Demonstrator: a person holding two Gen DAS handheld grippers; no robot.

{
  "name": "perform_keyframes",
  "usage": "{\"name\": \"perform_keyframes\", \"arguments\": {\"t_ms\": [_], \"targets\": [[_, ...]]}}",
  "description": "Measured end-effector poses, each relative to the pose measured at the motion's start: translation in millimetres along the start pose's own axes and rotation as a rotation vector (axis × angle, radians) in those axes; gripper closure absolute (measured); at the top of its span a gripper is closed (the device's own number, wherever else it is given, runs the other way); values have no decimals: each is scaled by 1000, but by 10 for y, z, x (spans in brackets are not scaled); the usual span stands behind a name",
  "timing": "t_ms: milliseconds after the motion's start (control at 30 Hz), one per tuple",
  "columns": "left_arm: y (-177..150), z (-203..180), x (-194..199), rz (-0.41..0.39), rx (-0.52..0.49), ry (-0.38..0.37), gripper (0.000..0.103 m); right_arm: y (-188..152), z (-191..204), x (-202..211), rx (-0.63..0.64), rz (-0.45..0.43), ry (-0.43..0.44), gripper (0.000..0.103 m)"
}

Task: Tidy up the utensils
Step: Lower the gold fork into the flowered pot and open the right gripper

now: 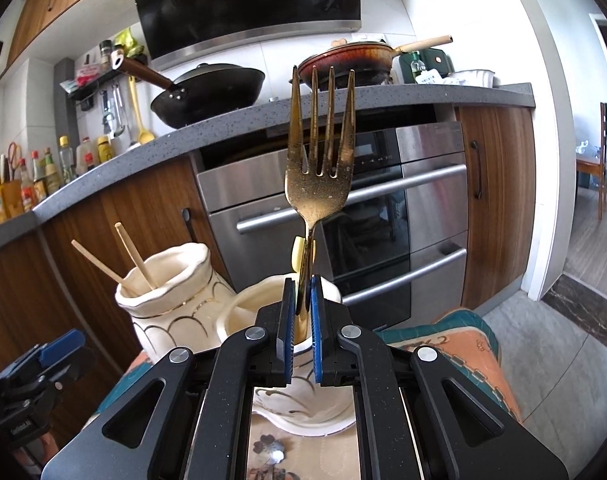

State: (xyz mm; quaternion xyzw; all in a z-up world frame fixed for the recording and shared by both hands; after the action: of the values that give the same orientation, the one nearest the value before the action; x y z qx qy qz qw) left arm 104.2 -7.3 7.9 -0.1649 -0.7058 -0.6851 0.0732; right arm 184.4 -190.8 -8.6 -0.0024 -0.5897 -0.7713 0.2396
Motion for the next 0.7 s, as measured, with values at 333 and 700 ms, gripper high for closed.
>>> {"name": "perform_keyframes", "arguments": {"t_ms": [333,700], "targets": [[7,-38,16,-12,-29,12,36,-7,-29,76,-1,-14,2,60],[14,12,104,-33,-21,25,29,24,89,329,66,-98,-11,29]]}}
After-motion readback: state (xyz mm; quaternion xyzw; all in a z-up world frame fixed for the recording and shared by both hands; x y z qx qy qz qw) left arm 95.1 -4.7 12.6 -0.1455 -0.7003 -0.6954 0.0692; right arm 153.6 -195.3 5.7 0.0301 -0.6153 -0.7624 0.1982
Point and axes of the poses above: each gripper's, at about its wrist camera, not at the fingertips, and x roughly against the way its jaws point, z to its left, y to its top, the point moved 2 cm from there along -x, roughly the way its jaws point, and after that the axes turned 4 degrees about -x, right-handed, at the moved point
